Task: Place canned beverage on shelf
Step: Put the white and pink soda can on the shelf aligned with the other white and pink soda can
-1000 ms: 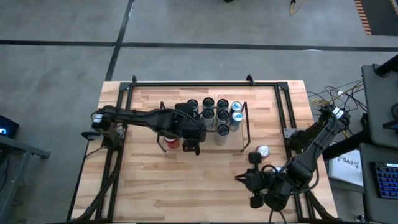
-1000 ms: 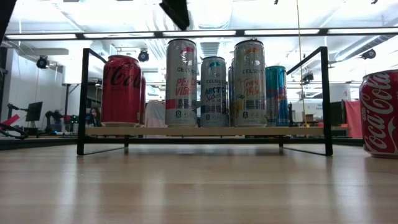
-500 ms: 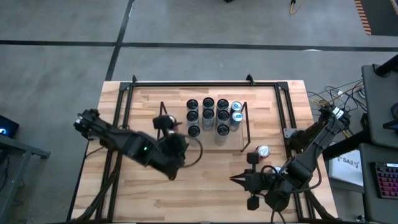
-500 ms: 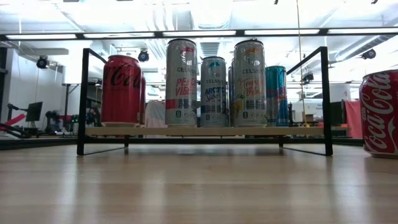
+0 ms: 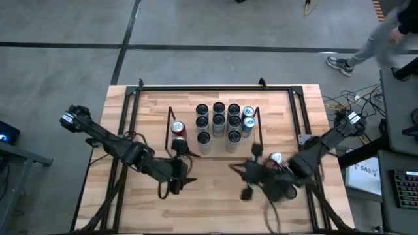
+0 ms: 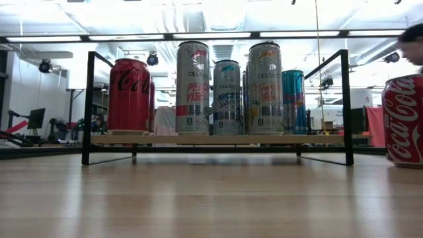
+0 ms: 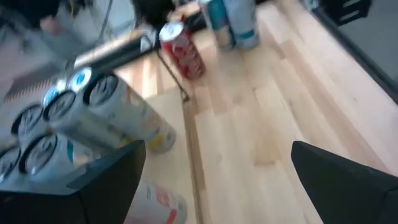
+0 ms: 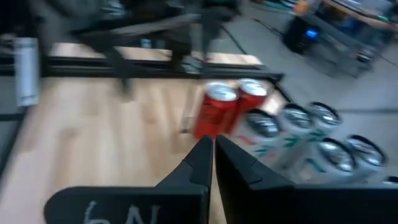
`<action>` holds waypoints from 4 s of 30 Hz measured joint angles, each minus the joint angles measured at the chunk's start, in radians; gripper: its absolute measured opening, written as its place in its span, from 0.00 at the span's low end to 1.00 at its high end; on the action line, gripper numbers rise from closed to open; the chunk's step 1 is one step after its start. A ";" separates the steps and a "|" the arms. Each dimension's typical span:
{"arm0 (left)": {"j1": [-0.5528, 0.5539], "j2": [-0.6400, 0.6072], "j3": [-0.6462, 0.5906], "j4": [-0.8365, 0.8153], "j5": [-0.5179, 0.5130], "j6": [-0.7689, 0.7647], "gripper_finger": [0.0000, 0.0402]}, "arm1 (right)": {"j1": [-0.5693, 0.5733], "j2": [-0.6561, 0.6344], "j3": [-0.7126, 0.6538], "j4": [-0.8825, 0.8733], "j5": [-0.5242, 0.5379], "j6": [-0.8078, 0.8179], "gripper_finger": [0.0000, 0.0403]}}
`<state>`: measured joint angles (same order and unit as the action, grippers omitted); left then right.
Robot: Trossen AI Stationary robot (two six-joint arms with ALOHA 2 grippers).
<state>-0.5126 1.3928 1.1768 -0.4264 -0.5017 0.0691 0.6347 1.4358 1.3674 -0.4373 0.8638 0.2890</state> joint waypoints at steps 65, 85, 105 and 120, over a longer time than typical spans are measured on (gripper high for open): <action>0.131 0.019 -0.186 0.199 -0.141 -0.194 0.00 | -0.478 0.151 -0.001 0.081 -0.270 -0.118 0.02; 0.149 0.019 -0.189 0.180 -0.143 -0.195 0.00 | -0.469 0.214 -0.002 0.104 -0.286 -0.125 0.02; 0.151 0.019 -0.189 0.145 -0.145 -0.201 0.00 | -0.443 0.159 -0.002 0.140 -0.265 -0.155 0.02; 0.168 0.019 -0.189 0.133 -0.145 -0.201 0.00 | -0.441 0.205 -0.003 0.171 -0.340 -0.152 0.02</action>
<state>-0.3447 1.4120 0.9874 -0.2934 -0.6472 -0.1322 0.1934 1.6405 1.3647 -0.2659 0.5236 0.1370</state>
